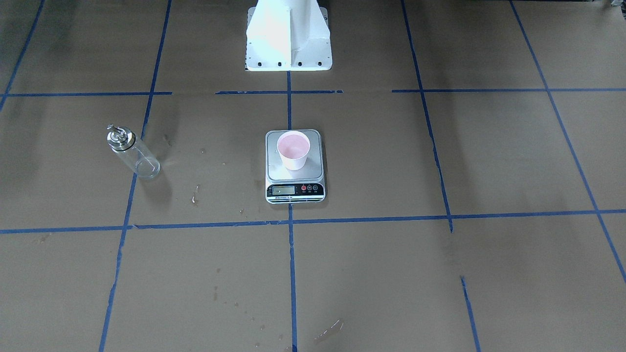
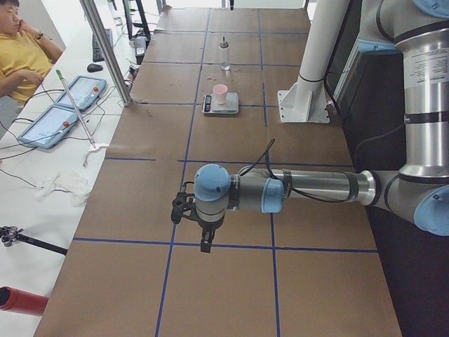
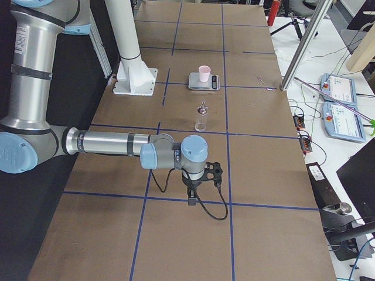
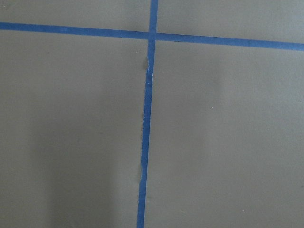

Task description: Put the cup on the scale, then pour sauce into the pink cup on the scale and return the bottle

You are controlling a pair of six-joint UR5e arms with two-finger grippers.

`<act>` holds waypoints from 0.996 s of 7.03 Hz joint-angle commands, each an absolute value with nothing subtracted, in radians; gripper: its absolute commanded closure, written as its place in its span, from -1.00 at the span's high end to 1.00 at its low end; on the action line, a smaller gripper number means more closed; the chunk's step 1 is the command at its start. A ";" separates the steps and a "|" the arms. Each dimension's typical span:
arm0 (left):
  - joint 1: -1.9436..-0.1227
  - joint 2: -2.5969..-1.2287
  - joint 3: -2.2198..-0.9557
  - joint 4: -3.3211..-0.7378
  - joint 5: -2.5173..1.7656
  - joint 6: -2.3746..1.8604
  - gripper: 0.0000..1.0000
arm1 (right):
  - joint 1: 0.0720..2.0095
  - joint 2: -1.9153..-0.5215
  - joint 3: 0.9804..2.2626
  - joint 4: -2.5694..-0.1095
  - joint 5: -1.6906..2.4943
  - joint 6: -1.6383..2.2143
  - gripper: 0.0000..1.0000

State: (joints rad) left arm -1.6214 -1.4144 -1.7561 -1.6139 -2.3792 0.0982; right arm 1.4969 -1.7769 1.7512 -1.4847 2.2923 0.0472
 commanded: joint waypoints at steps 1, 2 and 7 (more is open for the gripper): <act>-1.621 -1.413 -1.755 -1.614 -2.379 0.098 1.00 | 1.497 -1.776 1.752 -1.485 2.292 0.046 1.00; -1.621 -1.413 -1.755 -1.614 -2.379 0.098 1.00 | 1.497 -1.776 1.752 -1.486 2.292 0.048 1.00; -1.621 -1.413 -1.758 -1.615 -2.381 0.098 1.00 | 1.497 -1.776 1.750 -1.486 2.296 0.049 1.00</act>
